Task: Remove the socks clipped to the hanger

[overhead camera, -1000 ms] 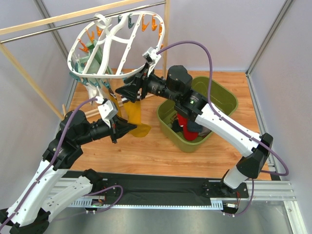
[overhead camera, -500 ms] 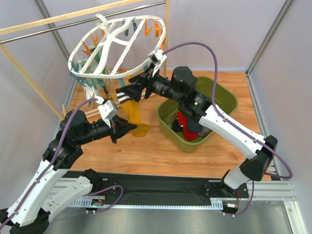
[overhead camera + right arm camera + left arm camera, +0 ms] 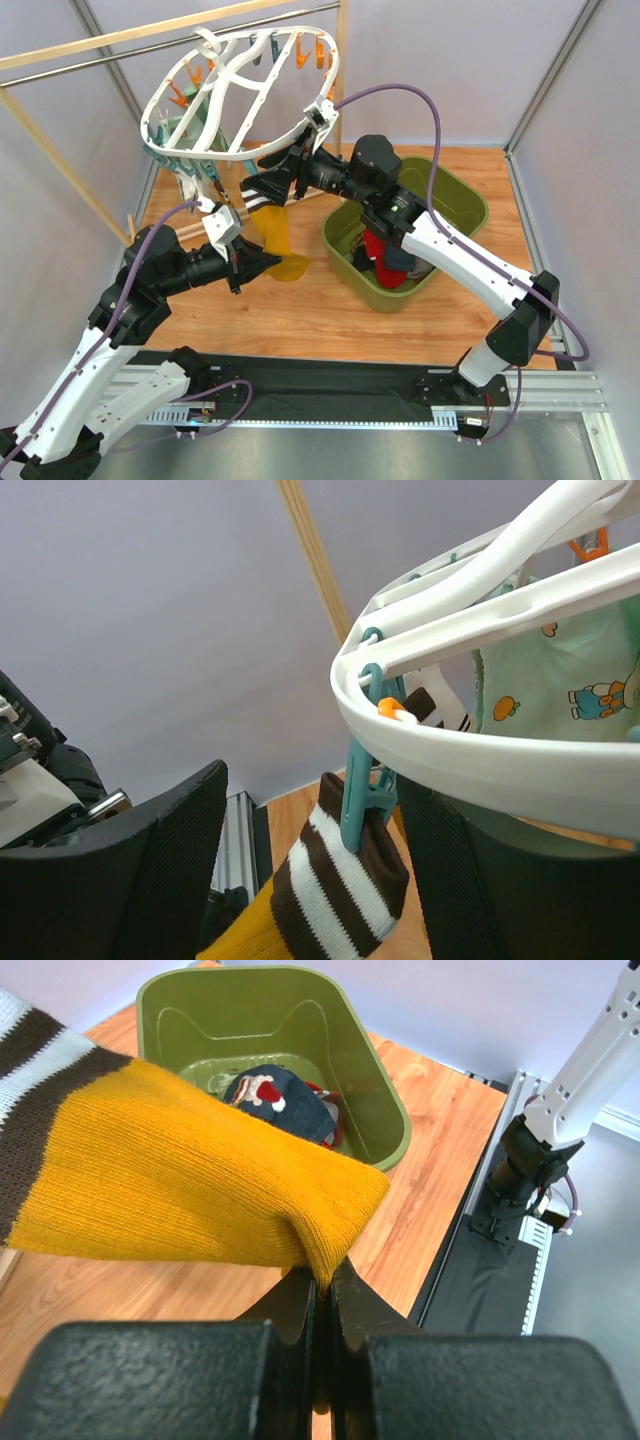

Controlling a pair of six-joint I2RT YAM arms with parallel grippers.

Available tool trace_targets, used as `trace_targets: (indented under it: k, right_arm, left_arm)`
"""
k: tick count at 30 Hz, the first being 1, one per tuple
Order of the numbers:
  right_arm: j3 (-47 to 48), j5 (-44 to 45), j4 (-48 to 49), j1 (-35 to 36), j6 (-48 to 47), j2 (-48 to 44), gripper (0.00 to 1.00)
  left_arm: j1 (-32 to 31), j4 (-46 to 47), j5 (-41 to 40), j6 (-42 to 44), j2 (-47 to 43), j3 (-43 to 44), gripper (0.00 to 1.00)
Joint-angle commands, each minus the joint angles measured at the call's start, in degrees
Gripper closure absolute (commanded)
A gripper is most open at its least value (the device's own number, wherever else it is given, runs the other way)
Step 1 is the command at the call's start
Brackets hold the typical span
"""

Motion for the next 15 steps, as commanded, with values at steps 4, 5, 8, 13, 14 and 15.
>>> trace_targets:
  k: [4,5,8,13,14,15]
  right_arm:
    - [-0.13,-1.86,4.14,-0.70,2.62,1.46,0.30]
    - [-0.22,-1.77,4.22,-0.70,2.62,1.63,0.30]
    - [-0.40,-0.89,4.31,-0.79,2.70,1.81,0.29]
    - [-1.88,0.17,5.27,-0.79,3.05,0.76,0.30]
    - [-2.06,0.78,5.28,-0.79,3.58,0.58,0.32]
    - [-2.41,0.87,5.45,-0.79,3.93,0.32,0.33]
  left_arm:
    - [0.16,1.16,1.86,1.72,0.62,3.14,1.00]
    - [0.07,1.07,1.95,1.72,0.79,3.31,1.00]
    - [0.07,0.90,1.86,1.89,0.88,3.49,1.00]
    - [0.07,0.55,1.78,2.16,1.06,3.93,1.00]
    - [0.07,0.46,1.69,2.24,1.06,3.93,1.00]
    - [0.07,0.46,1.69,2.24,0.97,3.93,1.00]
